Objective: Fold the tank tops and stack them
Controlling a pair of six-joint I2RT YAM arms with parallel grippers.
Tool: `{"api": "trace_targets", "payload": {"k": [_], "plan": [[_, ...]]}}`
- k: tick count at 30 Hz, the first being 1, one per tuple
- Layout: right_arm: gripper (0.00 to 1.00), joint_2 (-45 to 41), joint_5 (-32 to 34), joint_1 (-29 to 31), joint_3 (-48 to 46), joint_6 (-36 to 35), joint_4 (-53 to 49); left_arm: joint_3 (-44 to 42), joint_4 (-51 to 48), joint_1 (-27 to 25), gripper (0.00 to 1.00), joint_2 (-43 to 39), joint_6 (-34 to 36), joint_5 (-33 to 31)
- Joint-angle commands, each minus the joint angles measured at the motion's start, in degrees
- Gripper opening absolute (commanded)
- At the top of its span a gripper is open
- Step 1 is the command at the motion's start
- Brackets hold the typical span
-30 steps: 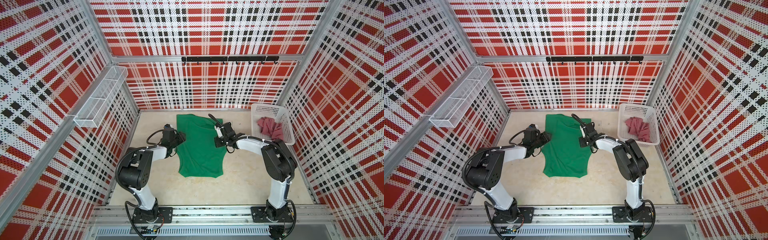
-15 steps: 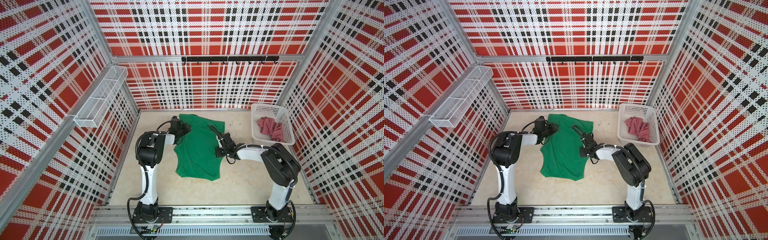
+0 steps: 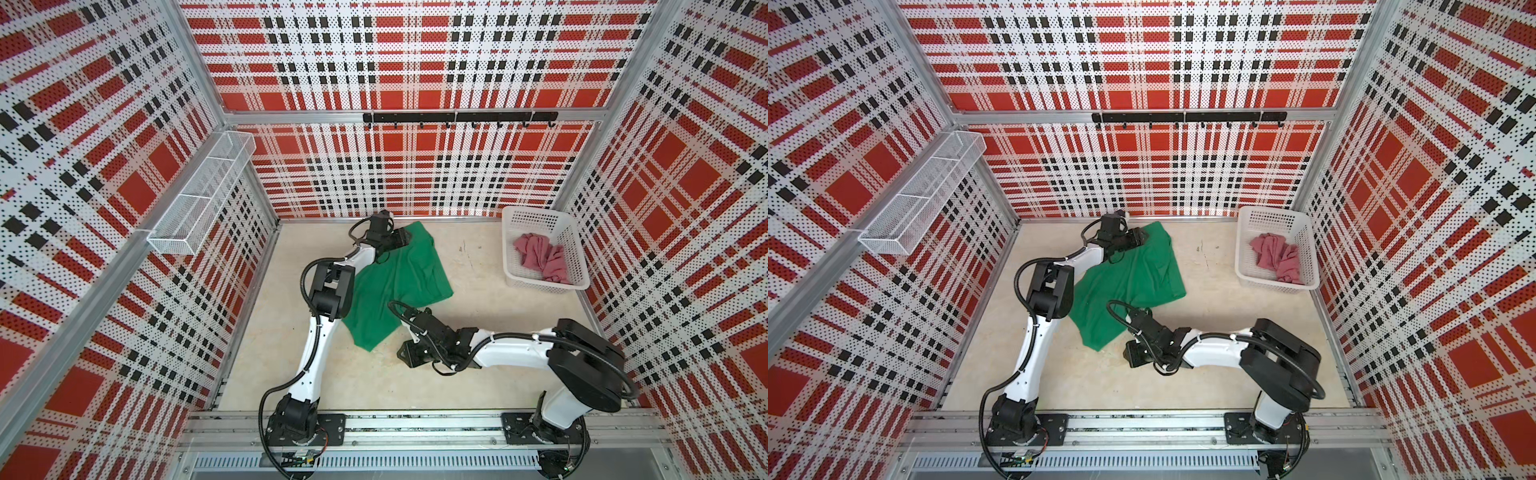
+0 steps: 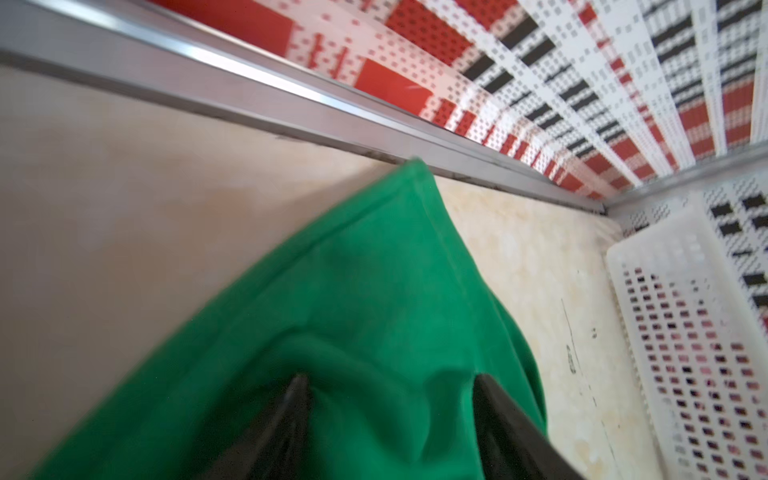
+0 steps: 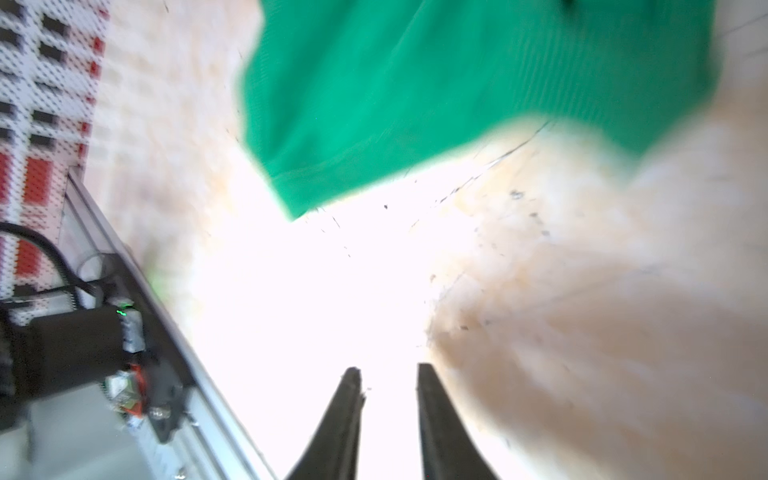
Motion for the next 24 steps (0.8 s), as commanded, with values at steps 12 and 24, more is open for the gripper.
{"api": "trace_targets", "payload": {"k": [12, 24], "plan": [[0.25, -3.4, 10.0, -24.2, 7.8, -16.2, -5.1, -18.7, -13.6, 3.2, 0.89, -27.5, 16.3, -5.7], [0.35, 18.1, 11.6, -30.4, 23.5, -28.0, -9.4, -84.0, 29.6, -0.6, 0.77, -61.8, -17.7, -14.5]]}}
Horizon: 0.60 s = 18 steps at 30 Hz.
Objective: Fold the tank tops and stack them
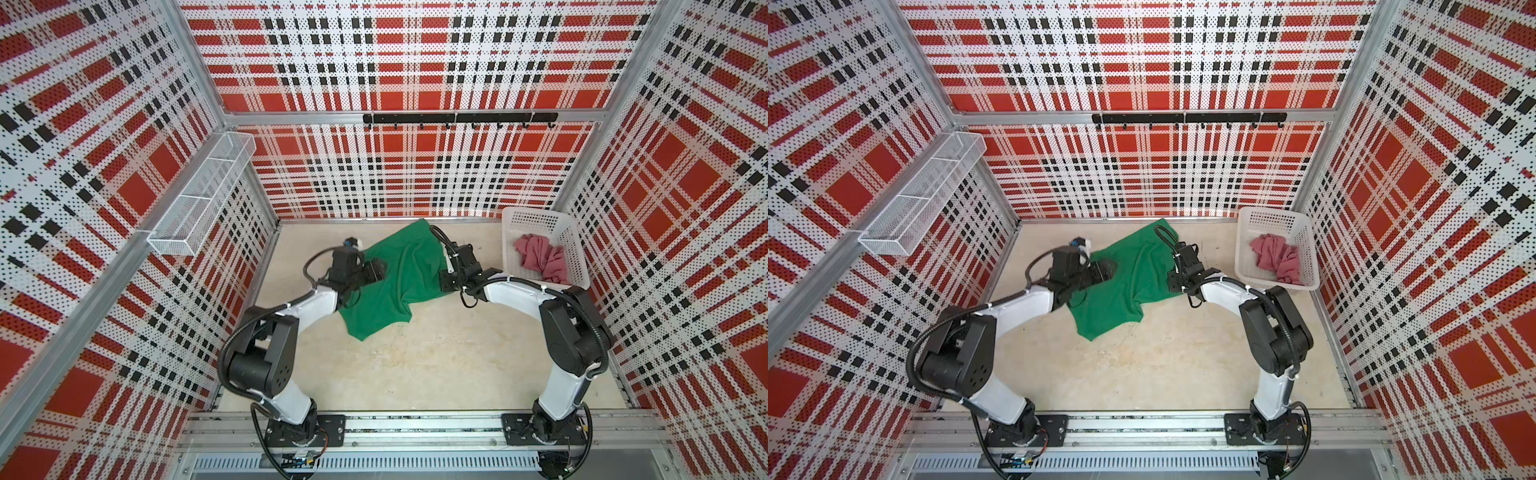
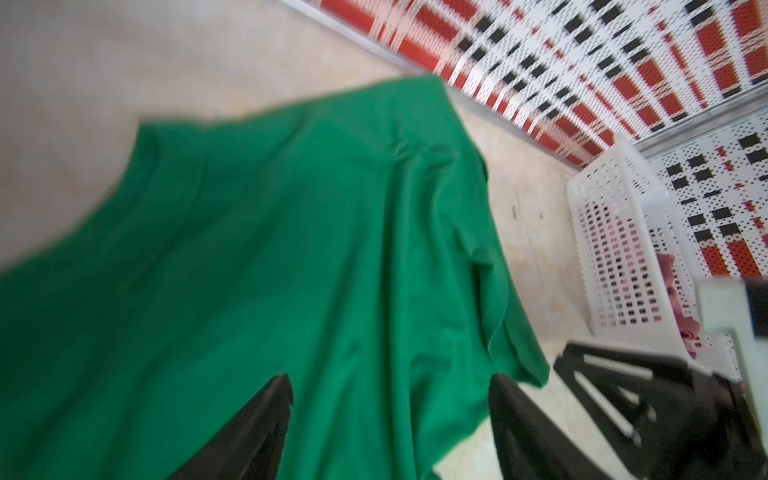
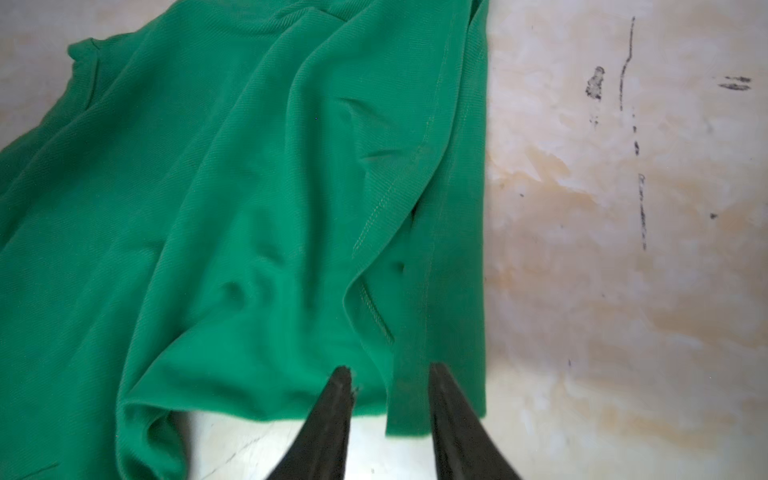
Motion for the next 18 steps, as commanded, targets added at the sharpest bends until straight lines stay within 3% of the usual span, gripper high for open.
{"api": "trace_targets", "payload": {"k": [1, 6, 9, 13, 18], "plan": [[0.34, 4.0, 1.8, -0.4, 2.9, -2.8, -3.3, -7.8, 13.5, -1.5, 0.77, -2.2, -12.0, -5.9], [0.29, 4.4, 5.6, -0.4, 0.2, 0.4, -3.0, -16.8, 22.7, -0.2, 0.78, -2.8, -19.8, -11.2], [0.16, 2.4, 6.9, -0.8, -3.7, 2.8, -1.5, -21.5, 28.7, 2.0, 0.79, -3.2, -22.9, -16.6], [0.01, 0.3, 6.3, -1.2, -7.2, 5.7, -3.2, -19.7, 30.1, 7.4, 0.79, 1.3, -21.8, -12.8], [0.0, -6.2, 3.7, -1.0, -15.6, 11.7, -5.7, -16.7, 32.1, 11.5, 0.8, 7.0, -20.9, -9.5]]}}
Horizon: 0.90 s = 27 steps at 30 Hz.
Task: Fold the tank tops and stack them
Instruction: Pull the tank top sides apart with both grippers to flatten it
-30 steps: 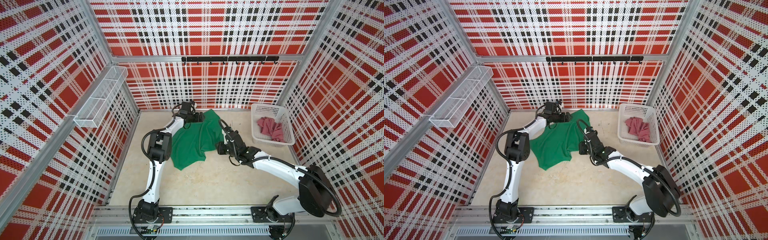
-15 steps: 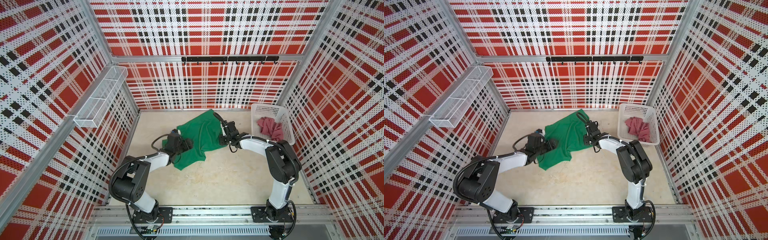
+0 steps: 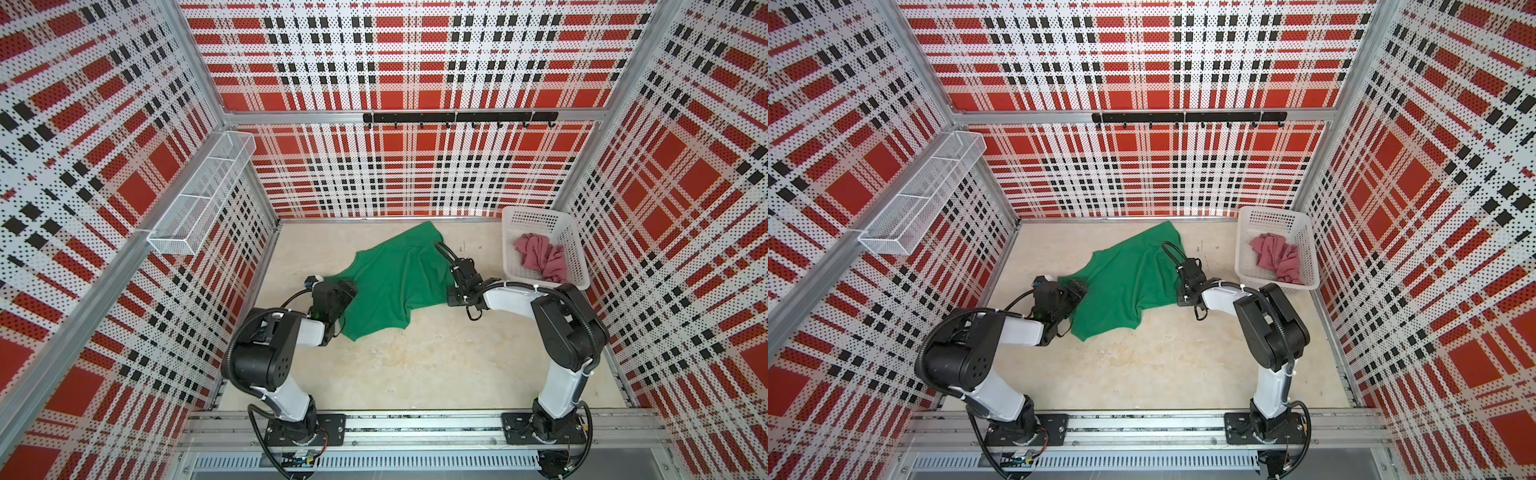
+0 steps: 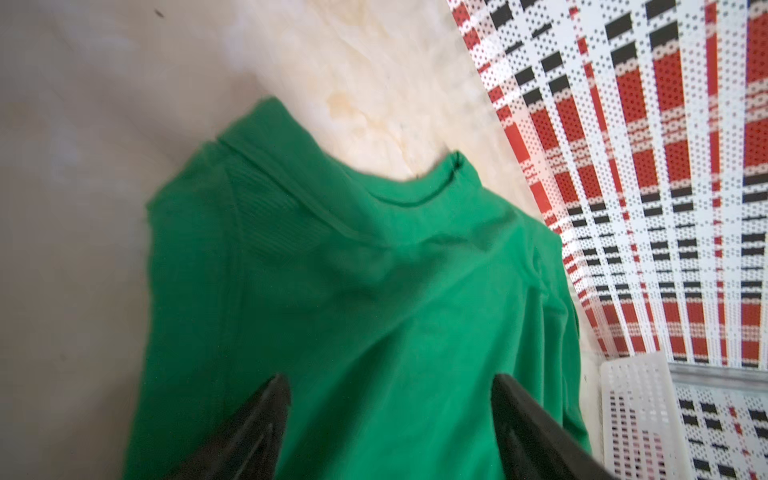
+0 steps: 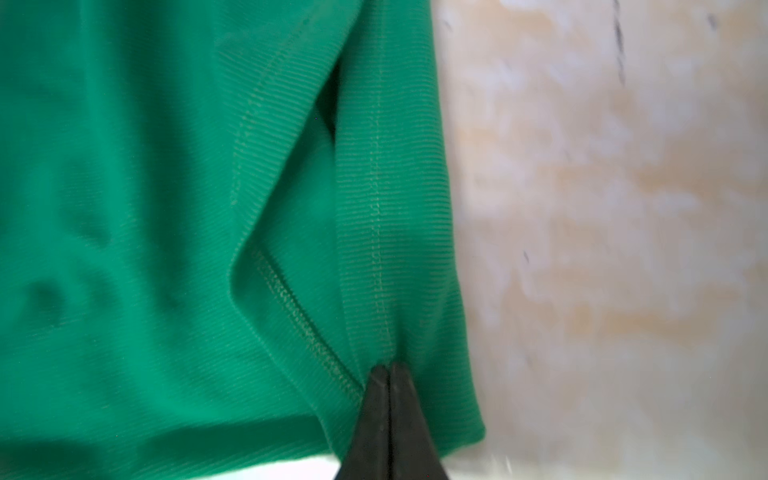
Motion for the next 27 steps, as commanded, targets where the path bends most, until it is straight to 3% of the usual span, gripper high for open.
{"api": "trace_targets", "payload": {"k": [1, 9, 18, 23, 27], "plan": [[0.0, -6.1, -2.3, 0.1, -6.5, 6.7, -5.1, 2.6, 3.9, 2.1, 0.8, 3.3, 0.7, 2.3], [0.0, -20.9, -10.9, 4.4, -14.7, 16.0, -10.5, 14.1, -1.5, 7.5, 0.8, 10.8, 7.1, 7.6], [0.06, -26.4, -2.8, -1.3, -13.9, 12.8, -20.5, 20.9, -13.0, 8.4, 0.82, 4.5, 15.3, 3.9], [0.13, -25.7, -1.6, -1.9, -13.5, 11.2, -24.5, 22.5, -20.6, 3.5, 0.83, -1.4, 20.3, -0.1], [0.16, -26.8, 6.6, -1.4, -10.6, 10.1, -30.2, 22.2, -23.3, -3.3, 0.84, -3.3, 20.3, -0.6]]}}
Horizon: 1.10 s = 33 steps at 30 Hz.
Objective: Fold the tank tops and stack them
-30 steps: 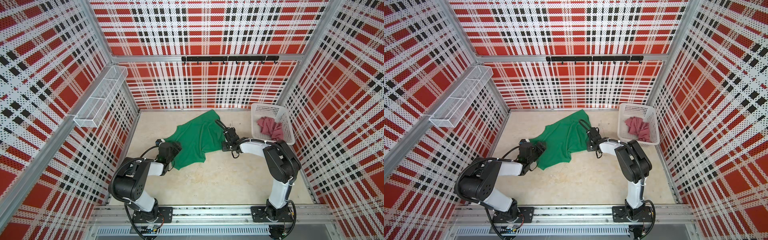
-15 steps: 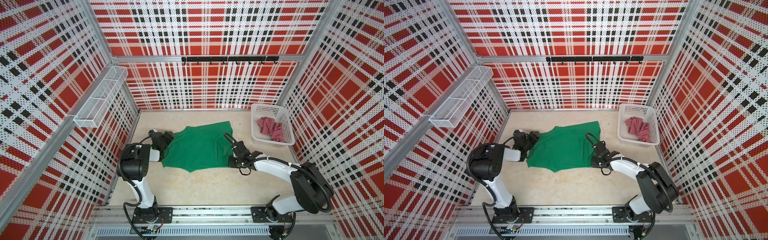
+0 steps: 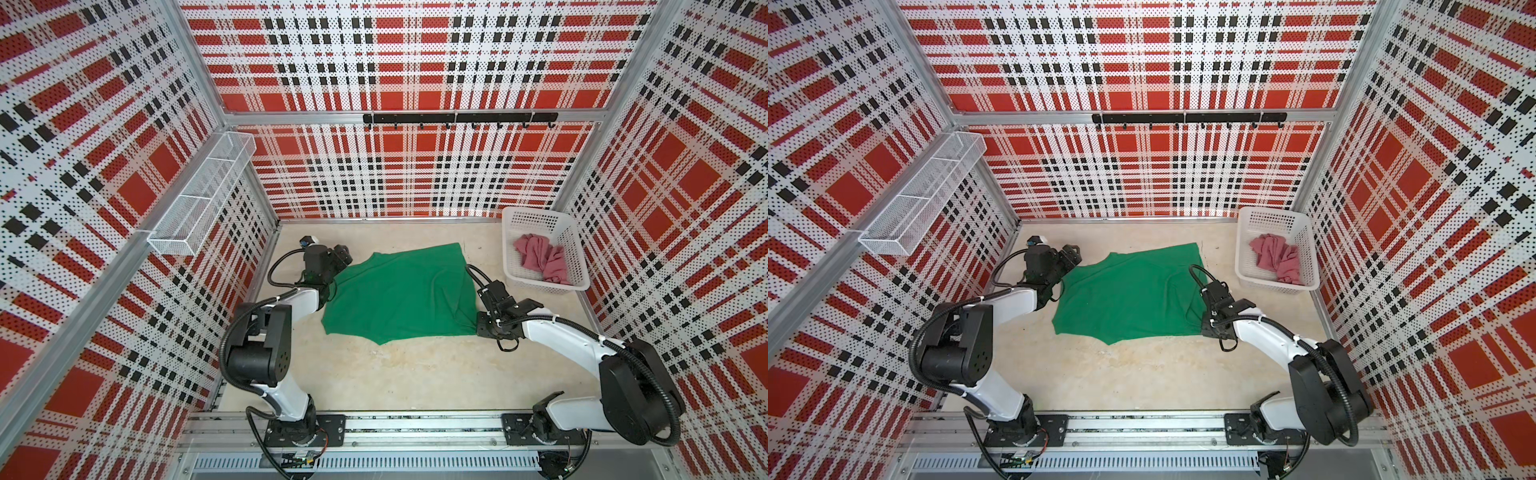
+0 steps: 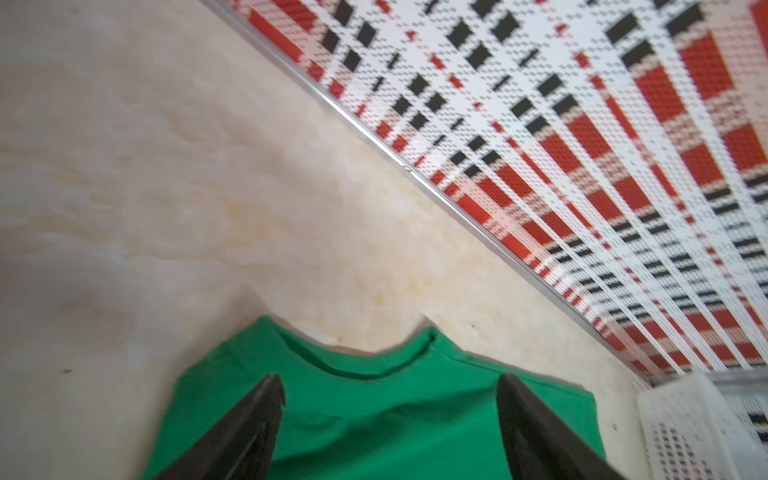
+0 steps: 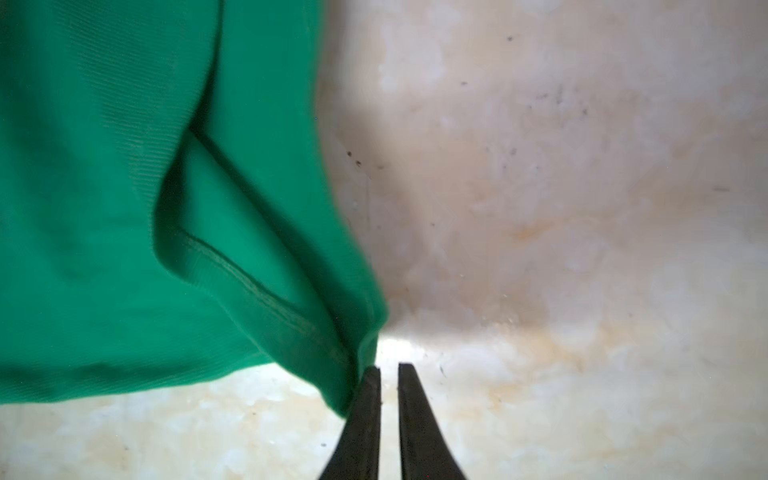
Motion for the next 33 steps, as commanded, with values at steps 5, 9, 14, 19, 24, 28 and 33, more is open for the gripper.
{"api": "trace_targets", "payload": {"k": [5, 9, 14, 19, 24, 28, 33], "plan": [[0.22, -4.3, 5.8, 4.0, 6.3, -2.2, -1.6, -2.3, -1.2, -10.7, 0.84, 0.1, -1.6, -0.4], [0.23, 2.4, -0.2, 10.2, 10.6, -1.7, 6.8, -5.2, 3.8, -11.5, 0.84, 3.6, -5.5, 1.2], [0.24, 14.4, -6.1, 12.7, 15.3, -1.3, 17.2, -7.9, 6.1, -11.0, 0.84, 6.5, -6.7, 1.3], [0.24, 24.8, -6.3, 11.3, 19.5, -1.2, 20.0, -10.6, 7.0, -8.2, 0.84, 7.9, -6.5, 3.2], [0.25, 25.5, -2.7, 6.6, 16.4, -1.5, 19.1, -13.1, 9.2, -2.7, 0.84, 10.4, -6.4, 7.0], [0.27, 21.4, 0.3, 0.6, 11.5, -2.6, 18.1, -13.6, 9.7, -0.1, 0.83, 13.0, -5.7, 8.9], [0.31, 16.8, 0.4, -5.7, 6.6, -4.0, 19.2, -14.1, 11.4, 0.9, 0.84, 15.9, -6.0, 8.8]]}}
